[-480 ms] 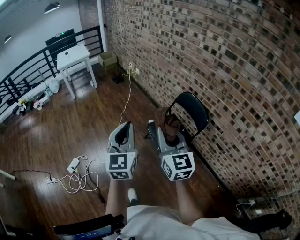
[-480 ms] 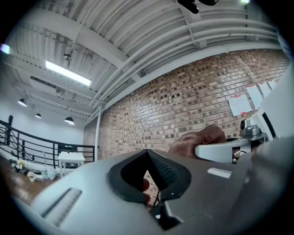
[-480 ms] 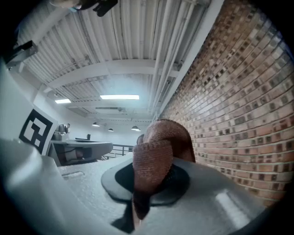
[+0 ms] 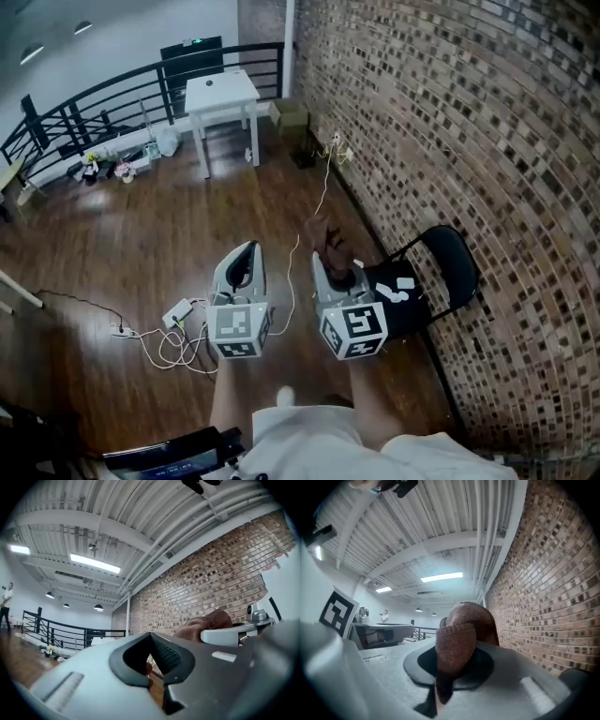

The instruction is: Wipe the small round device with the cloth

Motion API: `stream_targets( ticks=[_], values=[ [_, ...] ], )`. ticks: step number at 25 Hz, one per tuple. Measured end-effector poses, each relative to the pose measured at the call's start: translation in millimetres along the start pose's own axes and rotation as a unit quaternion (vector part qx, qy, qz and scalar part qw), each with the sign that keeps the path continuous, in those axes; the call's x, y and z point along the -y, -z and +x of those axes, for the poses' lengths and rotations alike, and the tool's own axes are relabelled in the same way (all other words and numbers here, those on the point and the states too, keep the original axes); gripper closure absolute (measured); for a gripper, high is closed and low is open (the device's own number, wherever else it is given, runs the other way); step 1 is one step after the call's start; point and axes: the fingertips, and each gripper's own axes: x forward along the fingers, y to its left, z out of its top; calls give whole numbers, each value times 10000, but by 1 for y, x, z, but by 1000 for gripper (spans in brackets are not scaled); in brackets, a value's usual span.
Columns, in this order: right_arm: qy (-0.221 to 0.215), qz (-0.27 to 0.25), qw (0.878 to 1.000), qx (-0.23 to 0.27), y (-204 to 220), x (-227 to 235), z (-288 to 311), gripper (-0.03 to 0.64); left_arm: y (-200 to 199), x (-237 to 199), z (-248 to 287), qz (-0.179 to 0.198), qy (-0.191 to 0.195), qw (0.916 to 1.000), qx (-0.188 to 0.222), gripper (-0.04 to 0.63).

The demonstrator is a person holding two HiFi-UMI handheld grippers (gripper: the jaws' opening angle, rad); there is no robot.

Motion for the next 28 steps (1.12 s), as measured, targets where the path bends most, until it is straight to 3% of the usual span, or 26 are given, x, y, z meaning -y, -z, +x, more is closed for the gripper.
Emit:
stream_targets(
  ticks=[6,11,22,28],
  values=[
    [-580,49,9981,-194,14,-29,70,598,16,-66,17,-87,-549,9984,-90,580],
    [-956,104,9952,-200,24,-26,148,598,30,-115,68,10,-878,9960,-132,579],
    [-1548,255,9874,226,-11,60,366,598,-2,-193,275,425,-1410,9890,137,578],
    [-1667,424,9850,162,0,100,448,598,30,-226,354,531,-1447,9880,-64,578]
  ],
)
